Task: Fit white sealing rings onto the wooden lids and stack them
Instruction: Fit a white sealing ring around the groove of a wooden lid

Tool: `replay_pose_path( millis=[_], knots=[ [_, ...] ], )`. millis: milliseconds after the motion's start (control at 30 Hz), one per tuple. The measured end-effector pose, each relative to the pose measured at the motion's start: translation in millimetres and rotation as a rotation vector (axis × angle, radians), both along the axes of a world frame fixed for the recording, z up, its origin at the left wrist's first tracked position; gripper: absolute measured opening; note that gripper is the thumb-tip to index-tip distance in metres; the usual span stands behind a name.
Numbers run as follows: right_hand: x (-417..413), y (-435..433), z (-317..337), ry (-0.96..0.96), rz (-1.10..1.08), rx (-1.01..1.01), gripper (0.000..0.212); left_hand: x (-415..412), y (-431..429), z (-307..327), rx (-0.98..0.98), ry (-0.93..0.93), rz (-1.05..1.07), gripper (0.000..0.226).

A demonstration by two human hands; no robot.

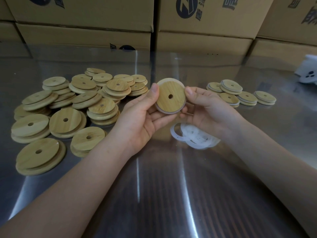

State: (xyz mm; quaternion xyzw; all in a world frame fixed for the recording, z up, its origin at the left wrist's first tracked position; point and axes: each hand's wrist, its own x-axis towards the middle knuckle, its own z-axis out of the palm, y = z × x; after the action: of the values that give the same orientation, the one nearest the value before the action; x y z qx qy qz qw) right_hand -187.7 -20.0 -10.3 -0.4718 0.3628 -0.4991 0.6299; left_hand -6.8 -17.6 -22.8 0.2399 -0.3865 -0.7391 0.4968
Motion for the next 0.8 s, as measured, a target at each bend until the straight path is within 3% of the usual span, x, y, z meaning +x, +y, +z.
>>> replay_pose_path(
  millis=[267, 433, 533, 667, 800],
  knots=[
    [0, -1, 0, -0.055, 0.025, 0.026, 0.015, 0, 1, 0, -0.011, 0.005, -0.005, 0.032],
    [0, 1, 1, 0.054, -0.005, -0.036, 0.018, 0, 0, 0, 0.009, -0.048, 0.06, 0.032],
    [3, 5, -1, 0.311, -0.167, -0.262, 0.032, 1, -1, -2, 0.022, -0.09, 0.085, 0.032],
    [10, 8, -5, 0.898, -0.324, -0.758, 0.06, 0, 0, -1, 0.044, -0.054, 0.061, 0.034],
    [10, 6, -6, 1.029, -0.349, -0.829, 0.064, -2, 2, 0, 0.054, -0.059, 0.002, 0.03]
  ],
)
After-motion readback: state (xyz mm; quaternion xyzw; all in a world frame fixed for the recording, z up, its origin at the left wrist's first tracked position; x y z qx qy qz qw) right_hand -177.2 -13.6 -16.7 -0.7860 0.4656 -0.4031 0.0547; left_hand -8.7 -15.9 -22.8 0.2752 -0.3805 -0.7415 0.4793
